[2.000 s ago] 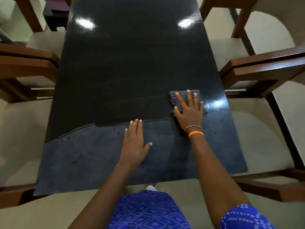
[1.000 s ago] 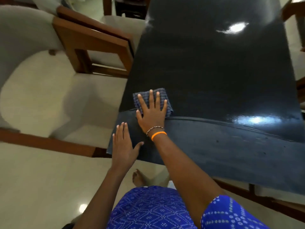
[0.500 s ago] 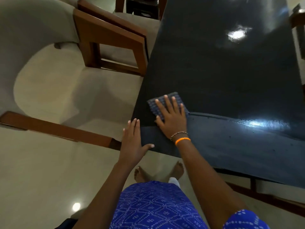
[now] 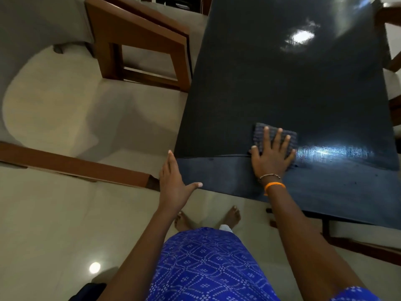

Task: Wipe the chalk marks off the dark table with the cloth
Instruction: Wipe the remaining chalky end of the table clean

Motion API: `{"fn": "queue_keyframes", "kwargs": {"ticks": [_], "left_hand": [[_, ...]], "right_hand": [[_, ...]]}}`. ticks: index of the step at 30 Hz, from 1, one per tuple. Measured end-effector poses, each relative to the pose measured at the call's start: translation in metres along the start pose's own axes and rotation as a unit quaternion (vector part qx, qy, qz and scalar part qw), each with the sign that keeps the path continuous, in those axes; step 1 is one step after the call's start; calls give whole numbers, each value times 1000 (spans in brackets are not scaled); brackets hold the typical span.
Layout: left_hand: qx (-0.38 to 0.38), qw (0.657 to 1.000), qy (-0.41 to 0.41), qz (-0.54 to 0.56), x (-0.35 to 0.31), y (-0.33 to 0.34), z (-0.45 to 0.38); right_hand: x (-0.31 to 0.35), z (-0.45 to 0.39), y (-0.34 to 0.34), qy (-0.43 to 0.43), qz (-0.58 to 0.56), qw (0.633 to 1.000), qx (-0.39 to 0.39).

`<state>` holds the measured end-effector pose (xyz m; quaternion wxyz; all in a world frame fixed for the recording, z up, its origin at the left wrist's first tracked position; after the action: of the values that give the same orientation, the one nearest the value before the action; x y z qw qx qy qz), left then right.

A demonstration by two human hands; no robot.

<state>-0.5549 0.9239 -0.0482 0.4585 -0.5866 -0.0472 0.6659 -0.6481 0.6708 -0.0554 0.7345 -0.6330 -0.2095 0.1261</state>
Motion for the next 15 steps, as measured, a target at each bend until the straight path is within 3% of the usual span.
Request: {"fn": "queue_keyframes", "kwargs": {"ticks": [3,8,15], "left_hand": [[-4,996,-10,83,11,0,12],[-18,995,-33,91,22,6,31],[-86,996,-13,-14,8,19,55]], "right_hand": [[59,35,15,-101,7,995,21],[147,101,38,-270,-10,961,63],[130,125,41,-390,-20,915,102]]}}
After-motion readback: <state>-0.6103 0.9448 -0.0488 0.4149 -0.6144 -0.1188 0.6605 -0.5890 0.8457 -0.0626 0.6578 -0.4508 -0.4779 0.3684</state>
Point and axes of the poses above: each hand's wrist, its own z-axis away from the middle knuckle, its own y-axis out of the palm, x = y × z, the point moved 4 cm from there along -z, towards the middle knuckle, and after that the axes turned 5 degrees about y, right-handed, at the moved point
